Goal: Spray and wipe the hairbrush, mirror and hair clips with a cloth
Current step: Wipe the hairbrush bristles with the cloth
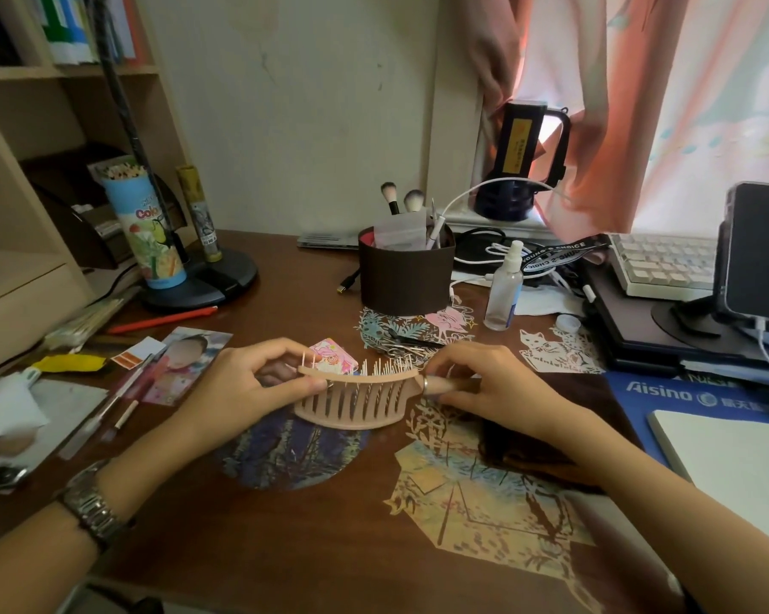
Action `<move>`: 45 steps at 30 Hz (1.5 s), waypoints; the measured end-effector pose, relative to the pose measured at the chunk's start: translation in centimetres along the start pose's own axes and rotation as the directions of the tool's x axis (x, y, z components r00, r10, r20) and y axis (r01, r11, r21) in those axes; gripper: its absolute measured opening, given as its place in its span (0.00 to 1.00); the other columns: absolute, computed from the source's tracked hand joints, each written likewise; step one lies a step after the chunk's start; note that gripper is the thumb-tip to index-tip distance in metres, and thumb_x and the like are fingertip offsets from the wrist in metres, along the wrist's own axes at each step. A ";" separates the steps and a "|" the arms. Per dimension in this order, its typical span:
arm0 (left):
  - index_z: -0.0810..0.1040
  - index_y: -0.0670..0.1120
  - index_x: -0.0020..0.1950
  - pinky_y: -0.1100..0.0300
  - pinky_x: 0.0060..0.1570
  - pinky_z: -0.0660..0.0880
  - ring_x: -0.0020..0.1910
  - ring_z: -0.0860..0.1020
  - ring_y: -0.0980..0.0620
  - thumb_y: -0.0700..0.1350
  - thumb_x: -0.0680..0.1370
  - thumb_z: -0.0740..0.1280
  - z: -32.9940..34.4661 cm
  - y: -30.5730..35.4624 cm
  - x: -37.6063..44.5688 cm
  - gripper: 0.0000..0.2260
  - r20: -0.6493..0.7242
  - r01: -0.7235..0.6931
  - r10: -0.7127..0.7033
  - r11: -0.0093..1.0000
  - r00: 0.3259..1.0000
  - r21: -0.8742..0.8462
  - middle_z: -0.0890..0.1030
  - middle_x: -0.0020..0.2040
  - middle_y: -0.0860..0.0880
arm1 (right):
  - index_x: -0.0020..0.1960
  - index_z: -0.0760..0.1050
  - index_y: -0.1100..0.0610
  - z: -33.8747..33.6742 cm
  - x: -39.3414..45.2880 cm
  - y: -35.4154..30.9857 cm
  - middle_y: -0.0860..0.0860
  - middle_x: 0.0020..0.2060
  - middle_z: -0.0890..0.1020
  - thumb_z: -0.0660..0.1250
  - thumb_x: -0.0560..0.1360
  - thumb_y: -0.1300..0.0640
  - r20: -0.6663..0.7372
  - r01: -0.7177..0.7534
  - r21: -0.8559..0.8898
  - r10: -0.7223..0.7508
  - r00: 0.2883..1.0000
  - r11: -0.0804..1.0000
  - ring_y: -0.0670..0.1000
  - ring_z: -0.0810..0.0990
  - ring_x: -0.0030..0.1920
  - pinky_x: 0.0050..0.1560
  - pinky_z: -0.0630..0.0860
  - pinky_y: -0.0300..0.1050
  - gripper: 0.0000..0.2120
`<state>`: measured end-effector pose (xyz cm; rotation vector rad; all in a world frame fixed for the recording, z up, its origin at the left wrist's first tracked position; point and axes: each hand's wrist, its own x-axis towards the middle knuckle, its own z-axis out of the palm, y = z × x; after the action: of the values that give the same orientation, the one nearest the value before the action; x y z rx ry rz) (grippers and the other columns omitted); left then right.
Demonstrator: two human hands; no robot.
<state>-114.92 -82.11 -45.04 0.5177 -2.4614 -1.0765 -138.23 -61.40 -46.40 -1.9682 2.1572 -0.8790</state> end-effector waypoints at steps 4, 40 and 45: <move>0.78 0.61 0.50 0.60 0.44 0.80 0.45 0.81 0.62 0.73 0.62 0.64 0.1 -0.2 0.1 0.24 -0.025 -0.006 0.007 0.999 1.000 0.045 0.83 0.45 0.61 | 0.54 0.79 0.49 0.1 -0.2 0.3 0.41 0.49 0.81 0.73 0.71 0.55 0.014 -0.009 0.033 0.009 1.000 0.999 0.41 0.79 0.49 0.50 0.76 0.38 0.12; 0.67 0.68 0.60 0.70 0.53 0.72 0.58 0.72 0.73 0.61 0.61 0.76 1.5 -1.5 -0.9 0.30 0.121 -0.056 0.036 0.984 0.992 0.169 0.76 0.55 0.67 | 0.50 0.78 0.42 -4.7 -2.9 2.8 0.39 0.48 0.81 0.68 0.75 0.56 -0.064 -0.227 0.022 0.228 0.972 0.974 0.37 0.78 0.51 0.54 0.72 0.35 0.09; 0.67 0.70 0.59 0.71 0.50 0.72 0.57 0.72 0.74 0.68 0.58 0.72 1.7 -1.6 -0.6 0.31 0.133 -0.048 0.028 0.987 0.991 0.152 0.73 0.57 0.74 | 0.51 0.76 0.41 -4.9 -4.1 3.5 0.38 0.49 0.79 0.71 0.73 0.55 0.035 -0.286 -0.018 0.286 0.958 0.958 0.39 0.77 0.52 0.57 0.74 0.40 0.11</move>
<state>-114.96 -81.80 -47.43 0.4581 -2.6733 -0.9354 -142.82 -55.81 -45.20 -1.6040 2.3499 -0.7761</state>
